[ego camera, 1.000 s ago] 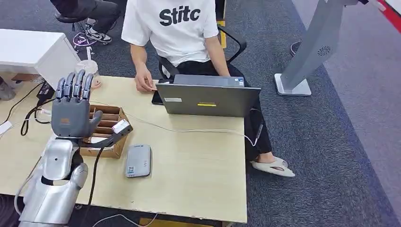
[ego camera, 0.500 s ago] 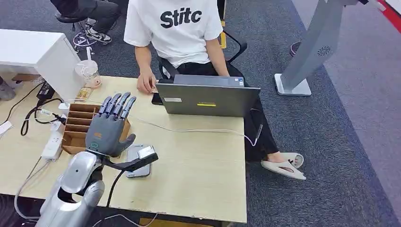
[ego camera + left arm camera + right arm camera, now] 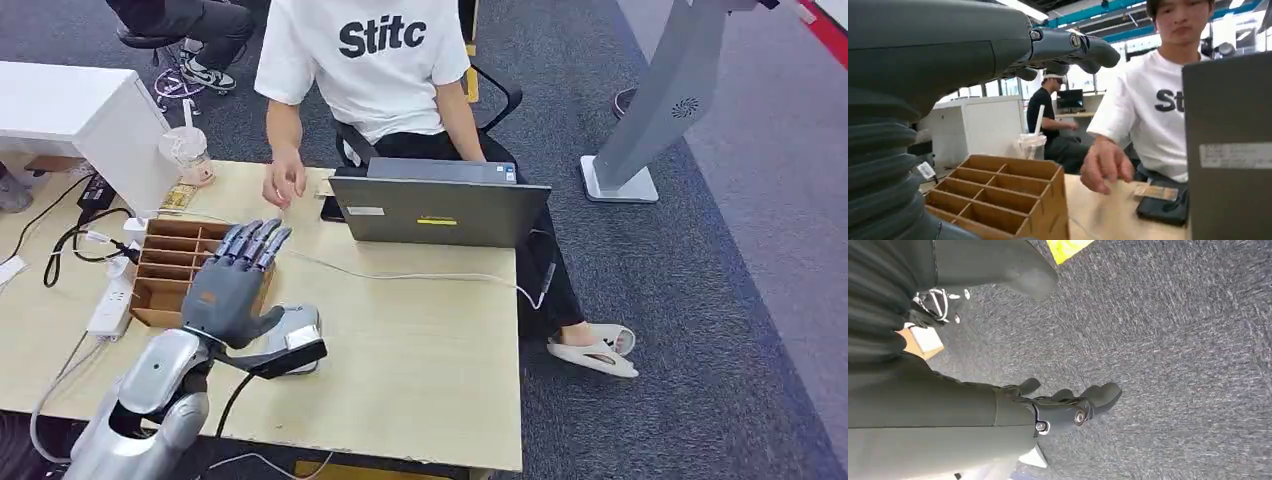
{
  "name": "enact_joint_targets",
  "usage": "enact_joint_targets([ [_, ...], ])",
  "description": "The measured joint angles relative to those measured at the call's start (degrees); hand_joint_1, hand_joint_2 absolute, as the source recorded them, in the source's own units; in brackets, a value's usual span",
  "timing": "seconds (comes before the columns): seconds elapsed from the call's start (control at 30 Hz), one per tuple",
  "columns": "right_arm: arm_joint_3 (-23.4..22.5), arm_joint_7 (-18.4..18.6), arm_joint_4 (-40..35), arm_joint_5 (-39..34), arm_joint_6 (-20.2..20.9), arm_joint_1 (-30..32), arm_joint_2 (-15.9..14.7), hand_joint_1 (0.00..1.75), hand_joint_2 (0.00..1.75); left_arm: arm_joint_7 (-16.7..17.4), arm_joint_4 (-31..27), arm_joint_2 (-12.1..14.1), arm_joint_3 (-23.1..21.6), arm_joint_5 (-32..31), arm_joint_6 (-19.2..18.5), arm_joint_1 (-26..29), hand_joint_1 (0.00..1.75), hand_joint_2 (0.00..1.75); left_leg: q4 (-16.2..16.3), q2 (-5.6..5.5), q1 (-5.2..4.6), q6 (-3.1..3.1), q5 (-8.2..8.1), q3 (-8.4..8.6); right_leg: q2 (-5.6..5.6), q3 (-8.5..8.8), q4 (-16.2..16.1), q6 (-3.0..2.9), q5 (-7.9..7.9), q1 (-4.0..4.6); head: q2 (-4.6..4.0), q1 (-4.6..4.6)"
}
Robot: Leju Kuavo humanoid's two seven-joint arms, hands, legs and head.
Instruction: Pass the card to the sensor for recognition and then transmit it.
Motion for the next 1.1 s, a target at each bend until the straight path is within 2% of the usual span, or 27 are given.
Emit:
enact_joint_targets([
  [0.17,-0.39,0.0,0.0,0.09,0.07,0.01,0.0,0.0,1.75,0.39,0.02,4.18,0.02,2.59,-2.39,0.24,0.0,1.75,0.0,0.0,0.01,0.0,0.0,-0.01,0.0,0.01,0.01,0.0,0.0,0.0,0.0,0.02],
  [0.33,-0.44,0.0,0.0,0.44,0.04,0.01,0.0,0.0,1.75,1.9,0.31,6.5,0.02,3.31,-2.76,0.91,0.0,1.75,0.0,0.0,0.0,0.0,0.0,-0.01,-0.01,0.01,0.0,0.0,0.0,-0.01,0.0,0.02],
  [0.77,-0.46,0.0,0.0,0.68,0.0,0.01,0.0,0.0,1.75,2.12,1.75,7.52,0.02,3.28,-2.78,1.07,0.0,1.75,0.0,-0.01,0.0,0.0,0.0,-0.01,-0.01,0.0,0.0,0.0,0.0,0.0,0.0,0.02],
  [1.1,-0.74,0.2,0.0,1.44,0.04,0.0,0.0,0.0,1.75,4.19,3.54,7.57,0.68,1.49,-1.45,1.37,0.0,1.75,0.0,-0.01,0.0,0.0,0.0,-0.02,-0.01,0.01,0.0,0.0,0.0,0.0,0.0,0.02],
])
